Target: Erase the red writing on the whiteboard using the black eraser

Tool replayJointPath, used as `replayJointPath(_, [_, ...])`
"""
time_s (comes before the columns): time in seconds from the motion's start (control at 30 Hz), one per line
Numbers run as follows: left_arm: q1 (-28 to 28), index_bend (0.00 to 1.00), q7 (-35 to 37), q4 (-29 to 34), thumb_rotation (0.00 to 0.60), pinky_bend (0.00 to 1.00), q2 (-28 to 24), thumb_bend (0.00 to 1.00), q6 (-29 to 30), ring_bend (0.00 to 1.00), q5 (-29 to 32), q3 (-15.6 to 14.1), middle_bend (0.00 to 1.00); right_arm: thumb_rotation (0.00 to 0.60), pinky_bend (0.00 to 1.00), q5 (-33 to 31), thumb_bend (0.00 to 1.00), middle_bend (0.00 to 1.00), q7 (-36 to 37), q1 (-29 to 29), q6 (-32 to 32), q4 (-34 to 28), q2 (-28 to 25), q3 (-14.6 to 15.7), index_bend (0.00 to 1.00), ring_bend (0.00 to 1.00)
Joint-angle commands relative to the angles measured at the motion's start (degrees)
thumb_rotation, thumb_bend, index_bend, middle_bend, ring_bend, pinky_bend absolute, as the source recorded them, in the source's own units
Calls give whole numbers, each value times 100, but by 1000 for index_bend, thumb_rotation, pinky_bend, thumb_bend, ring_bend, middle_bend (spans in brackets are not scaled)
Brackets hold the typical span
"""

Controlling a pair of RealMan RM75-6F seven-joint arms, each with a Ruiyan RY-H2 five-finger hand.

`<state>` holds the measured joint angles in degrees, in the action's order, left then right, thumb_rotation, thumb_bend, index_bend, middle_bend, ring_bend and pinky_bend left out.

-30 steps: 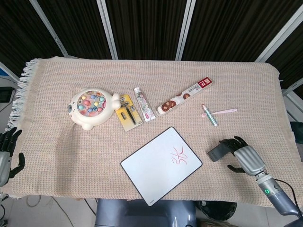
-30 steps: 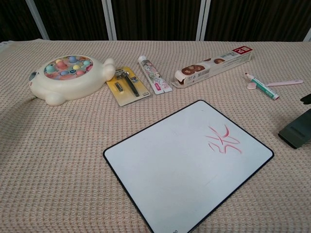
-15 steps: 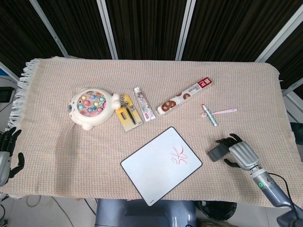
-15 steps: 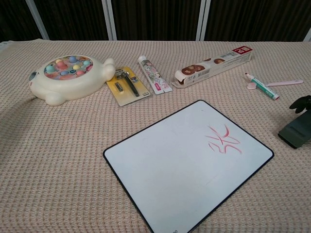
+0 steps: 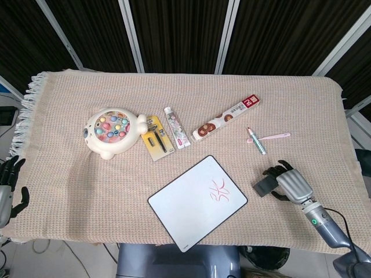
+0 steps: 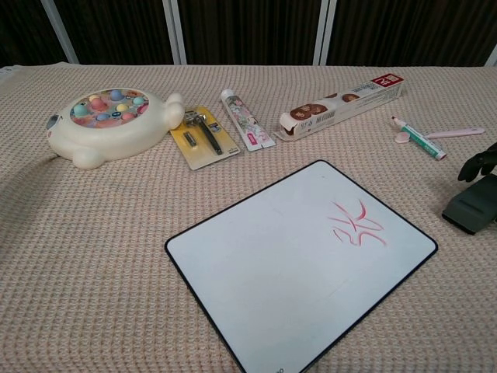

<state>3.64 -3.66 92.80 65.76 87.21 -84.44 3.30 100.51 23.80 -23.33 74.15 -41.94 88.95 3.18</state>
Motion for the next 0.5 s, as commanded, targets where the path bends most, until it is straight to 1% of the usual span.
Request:
replayJointPath(0.03, [-1,56,-9,-2,600,52,0,600,4,34,-3,-1,4,600,174,15,317,346,-54,-35,-32,-38,-37,36,354,320])
replayJointPath(0.23, [-3,56,-27,-11,600,52,2,599,15,34,-9,1,5,600,187,6,317,355,-200,-113,-244,-190,-146,125,354,331])
replayJointPath(0.33, [-5,56,-38,-12,600,52,2,599,17,34,-7,1,4,600,220,-24,324,387,-276,-146,-322,-309,-213,142,369,362])
replayJointPath(0.5, [-7,56,-43,-4,600,52,1,599,14,34,-1,1,4,600,274,-64,361,456,-344,-172,-319,-482,-293,139,430,413])
